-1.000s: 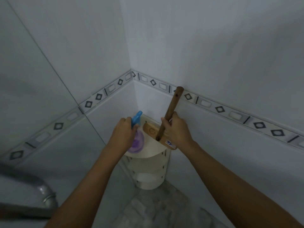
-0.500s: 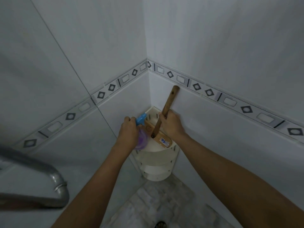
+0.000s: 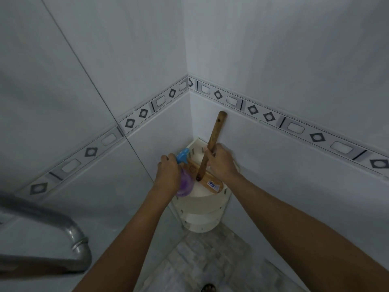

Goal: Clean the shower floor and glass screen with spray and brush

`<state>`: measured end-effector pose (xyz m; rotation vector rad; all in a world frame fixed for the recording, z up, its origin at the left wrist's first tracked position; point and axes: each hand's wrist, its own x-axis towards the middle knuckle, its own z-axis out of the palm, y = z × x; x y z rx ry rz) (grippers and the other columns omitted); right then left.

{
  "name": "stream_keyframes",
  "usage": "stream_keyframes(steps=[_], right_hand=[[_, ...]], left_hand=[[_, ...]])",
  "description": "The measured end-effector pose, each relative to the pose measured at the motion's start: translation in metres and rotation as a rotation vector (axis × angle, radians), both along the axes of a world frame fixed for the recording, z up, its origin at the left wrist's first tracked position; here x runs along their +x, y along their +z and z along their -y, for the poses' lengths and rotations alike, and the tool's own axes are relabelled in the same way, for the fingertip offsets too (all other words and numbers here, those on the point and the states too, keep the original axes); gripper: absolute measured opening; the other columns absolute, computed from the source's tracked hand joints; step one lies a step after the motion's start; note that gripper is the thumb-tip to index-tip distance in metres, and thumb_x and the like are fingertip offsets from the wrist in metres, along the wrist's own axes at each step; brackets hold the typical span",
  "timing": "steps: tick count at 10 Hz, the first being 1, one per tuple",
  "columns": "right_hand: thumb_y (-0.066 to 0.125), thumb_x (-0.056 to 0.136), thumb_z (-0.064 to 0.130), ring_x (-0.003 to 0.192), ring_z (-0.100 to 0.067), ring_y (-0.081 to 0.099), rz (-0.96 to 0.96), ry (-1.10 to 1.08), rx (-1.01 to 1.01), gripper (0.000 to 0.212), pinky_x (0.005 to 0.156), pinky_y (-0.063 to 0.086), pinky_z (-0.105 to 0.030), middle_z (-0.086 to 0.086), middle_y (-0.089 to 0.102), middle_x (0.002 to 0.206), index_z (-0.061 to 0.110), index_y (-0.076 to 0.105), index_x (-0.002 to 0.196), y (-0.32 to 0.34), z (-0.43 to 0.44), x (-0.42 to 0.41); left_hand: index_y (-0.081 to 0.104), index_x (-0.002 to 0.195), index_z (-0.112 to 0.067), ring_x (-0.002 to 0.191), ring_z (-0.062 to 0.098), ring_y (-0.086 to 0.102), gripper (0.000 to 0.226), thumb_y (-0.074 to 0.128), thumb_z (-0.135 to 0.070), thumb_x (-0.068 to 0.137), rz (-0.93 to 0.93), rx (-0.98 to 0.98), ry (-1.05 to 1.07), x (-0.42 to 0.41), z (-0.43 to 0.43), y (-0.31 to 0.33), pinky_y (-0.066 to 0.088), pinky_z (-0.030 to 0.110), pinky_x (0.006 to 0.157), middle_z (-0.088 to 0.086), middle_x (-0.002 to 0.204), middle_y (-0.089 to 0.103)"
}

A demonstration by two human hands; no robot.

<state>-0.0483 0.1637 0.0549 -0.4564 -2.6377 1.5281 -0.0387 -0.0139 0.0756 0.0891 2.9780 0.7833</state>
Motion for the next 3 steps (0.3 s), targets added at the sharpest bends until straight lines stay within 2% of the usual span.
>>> stream_keyframes(steps=[1,2,3], right_hand=[[0.054,0.1,0.048,0.078,-0.019,0.071,0.02,0.013,0.013,0.028,0.07,0.059,-0.039,0.0,0.071,0.083,0.021,0.057,0.096,0.001,-0.001,0.005],[0.053,0.101,0.045,0.088,-0.02,0.068,0.029,0.019,0.003,0.03,0.073,0.052,-0.031,0.0,0.07,0.093,0.017,0.06,0.11,-0.001,-0.006,0.01],[0.051,0.101,0.047,0.092,-0.022,0.066,-0.012,0.011,-0.014,0.037,0.082,0.054,-0.035,-0.003,0.069,0.1,0.015,0.058,0.119,0.004,-0.015,0.017]], left_hand=[[0.049,0.116,0.005,0.106,0.041,0.051,0.027,0.051,-0.018,0.102,0.004,-0.008,-0.001,0.003,-0.002,0.002,0.045,0.047,0.086,0.026,0.119,0.049],[0.047,0.127,-0.001,0.113,0.038,0.048,0.035,0.05,-0.025,0.102,-0.068,-0.114,-0.01,0.005,-0.005,0.006,0.045,0.048,0.088,0.022,0.125,0.049],[0.044,0.14,-0.006,0.122,0.035,0.046,0.047,0.05,-0.034,0.102,-0.231,-0.152,-0.06,0.006,-0.011,0.014,0.043,0.051,0.094,0.017,0.131,0.05]])
